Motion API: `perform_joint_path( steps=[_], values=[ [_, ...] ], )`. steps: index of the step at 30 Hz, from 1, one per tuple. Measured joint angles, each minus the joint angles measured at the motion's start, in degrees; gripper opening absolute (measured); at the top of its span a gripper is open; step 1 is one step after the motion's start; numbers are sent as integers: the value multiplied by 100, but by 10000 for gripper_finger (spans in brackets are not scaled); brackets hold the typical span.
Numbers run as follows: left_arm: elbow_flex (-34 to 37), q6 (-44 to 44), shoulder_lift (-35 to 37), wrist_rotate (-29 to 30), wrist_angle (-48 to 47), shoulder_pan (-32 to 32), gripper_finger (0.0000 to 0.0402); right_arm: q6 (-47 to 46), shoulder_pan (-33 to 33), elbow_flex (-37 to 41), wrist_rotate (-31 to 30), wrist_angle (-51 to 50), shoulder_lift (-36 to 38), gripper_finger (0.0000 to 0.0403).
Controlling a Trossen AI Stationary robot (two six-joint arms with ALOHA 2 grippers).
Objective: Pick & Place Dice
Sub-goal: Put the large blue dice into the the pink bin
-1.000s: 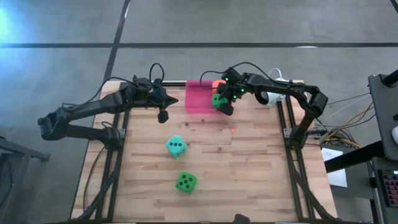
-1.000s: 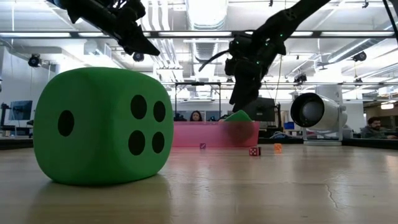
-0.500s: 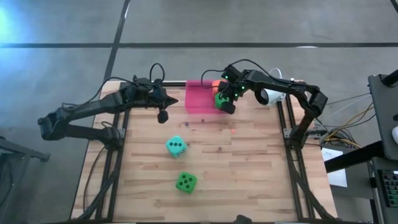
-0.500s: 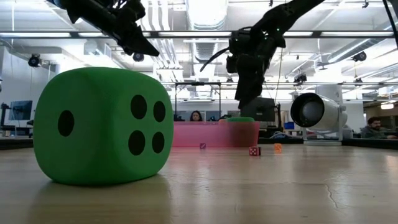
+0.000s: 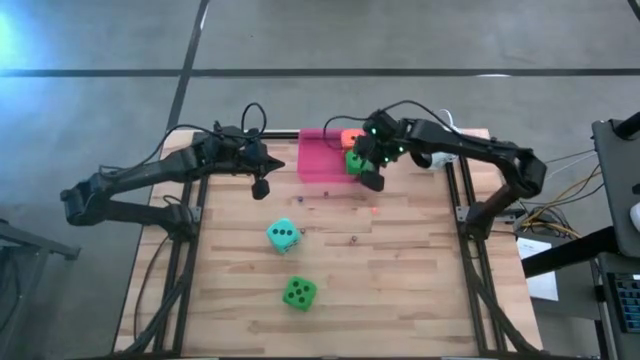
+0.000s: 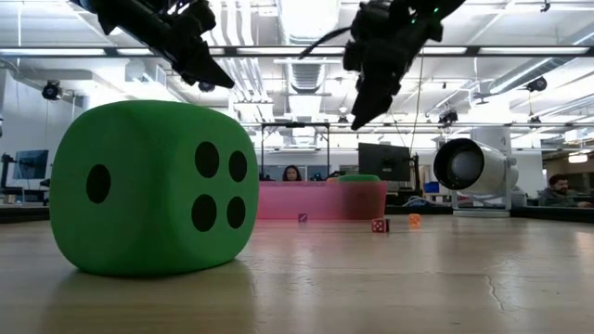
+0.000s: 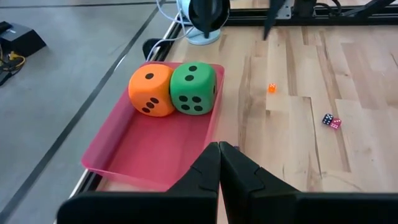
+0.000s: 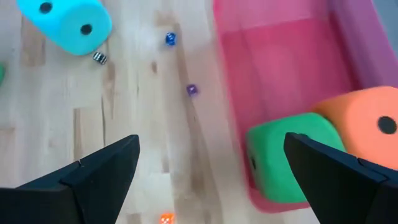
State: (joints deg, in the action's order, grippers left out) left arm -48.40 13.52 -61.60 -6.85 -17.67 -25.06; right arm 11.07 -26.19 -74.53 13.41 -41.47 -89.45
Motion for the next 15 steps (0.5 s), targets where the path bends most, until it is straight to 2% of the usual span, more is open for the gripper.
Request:
perform_joint_path(
  steps=[5, 9, 15],
  values=[
    [0, -2, 2, -18, -99, 2, 8, -288, 504, 496, -330, 46, 260, 396],
    [0, 374, 2, -21, -427, 45, 8, -337, 931, 896, -353, 504, 449, 396],
    [31, 406, 2, -58, -615, 254, 8, -301, 1371, 1526, -636, 1325, 681, 396]
  ],
)
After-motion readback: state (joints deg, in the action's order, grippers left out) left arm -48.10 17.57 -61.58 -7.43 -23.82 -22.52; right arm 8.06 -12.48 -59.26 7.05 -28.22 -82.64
